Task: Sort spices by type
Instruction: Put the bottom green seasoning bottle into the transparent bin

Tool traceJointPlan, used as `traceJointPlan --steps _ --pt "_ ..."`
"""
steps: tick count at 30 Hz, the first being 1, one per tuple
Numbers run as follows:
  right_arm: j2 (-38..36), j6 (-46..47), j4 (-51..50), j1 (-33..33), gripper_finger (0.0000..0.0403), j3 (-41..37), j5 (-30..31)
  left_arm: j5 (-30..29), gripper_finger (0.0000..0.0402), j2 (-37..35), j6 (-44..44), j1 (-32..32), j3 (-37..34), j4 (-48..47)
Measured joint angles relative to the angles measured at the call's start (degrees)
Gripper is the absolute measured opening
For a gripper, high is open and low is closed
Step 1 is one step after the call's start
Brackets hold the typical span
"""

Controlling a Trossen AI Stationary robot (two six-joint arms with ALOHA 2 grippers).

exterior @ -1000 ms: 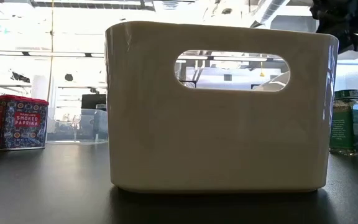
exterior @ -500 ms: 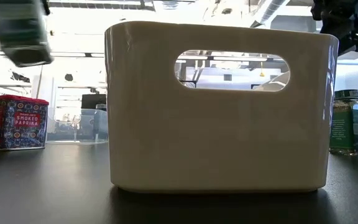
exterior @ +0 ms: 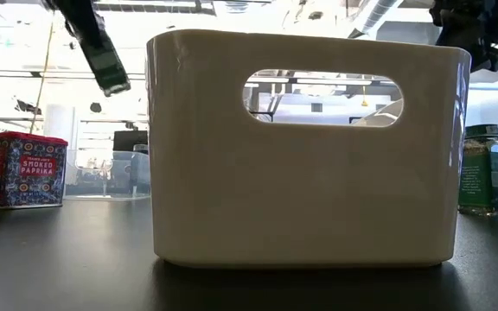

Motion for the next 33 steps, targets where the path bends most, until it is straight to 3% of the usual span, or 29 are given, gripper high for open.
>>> traceJointPlan --steps 8,13,21,33 --pt "0.0 5.6 0.2 -1.2 0.026 0.0 1.6 8.1 0.0194 3.0 28.3 24.8 0.0 -3.4" --pt "0.0 6.6 0.2 -3.7 0.026 0.0 1.6 11.3 0.0194 7.6 39.5 34.6 0.0 -3.4" --pt "0.0 6.0 0.0 -5.8 0.026 0.0 1.6 12.8 0.0194 16.1 45.9 41.0 0.0 -3.8" --pt "0.0 -1.7 0.0 -7.5 0.026 0.0 1.6 12.8 0.0194 25.5 52.4 44.9 0.0 -0.7"
